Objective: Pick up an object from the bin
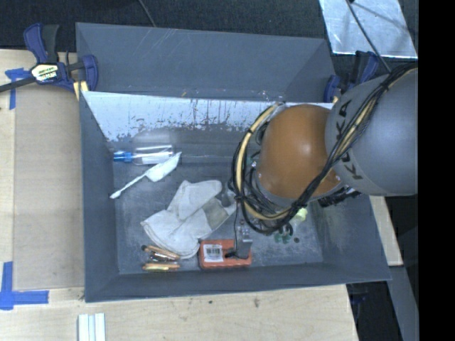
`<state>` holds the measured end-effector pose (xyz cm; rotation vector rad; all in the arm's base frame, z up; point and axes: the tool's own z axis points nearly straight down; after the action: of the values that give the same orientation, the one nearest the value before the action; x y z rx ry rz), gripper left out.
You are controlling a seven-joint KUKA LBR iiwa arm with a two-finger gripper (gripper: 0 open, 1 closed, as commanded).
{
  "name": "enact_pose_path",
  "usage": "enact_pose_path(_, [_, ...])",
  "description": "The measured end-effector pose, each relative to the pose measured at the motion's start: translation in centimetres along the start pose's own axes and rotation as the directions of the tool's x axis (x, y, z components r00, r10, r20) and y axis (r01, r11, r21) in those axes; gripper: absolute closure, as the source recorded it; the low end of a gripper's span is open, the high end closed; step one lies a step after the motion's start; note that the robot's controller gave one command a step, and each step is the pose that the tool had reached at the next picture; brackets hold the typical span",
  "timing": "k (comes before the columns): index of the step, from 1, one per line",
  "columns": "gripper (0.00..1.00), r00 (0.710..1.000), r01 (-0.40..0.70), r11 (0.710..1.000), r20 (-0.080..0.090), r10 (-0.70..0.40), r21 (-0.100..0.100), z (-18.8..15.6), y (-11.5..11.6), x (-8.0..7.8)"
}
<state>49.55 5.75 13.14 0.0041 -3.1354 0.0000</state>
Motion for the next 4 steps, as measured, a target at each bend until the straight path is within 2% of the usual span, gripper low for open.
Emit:
enact_pose_path(1, [0.0,1.0,-0.002,1.0,0.008,0.002,-0.001,-0.4,0.0,-0.2])
enact_pose_path(2, [0.0,0.985,0.174,0.985,0.014,-0.174,0.003,3.0,3.1,-5.5])
enact_pose_path(3, [0.0,0.961,0.277,0.961,0.008,-0.277,0.002,0.7,6.2,-6.6])
enact_pose_path(4, [0.0,0.925,0.379,0.925,0.009,-0.379,0.003,1.3,7.5,-7.4])
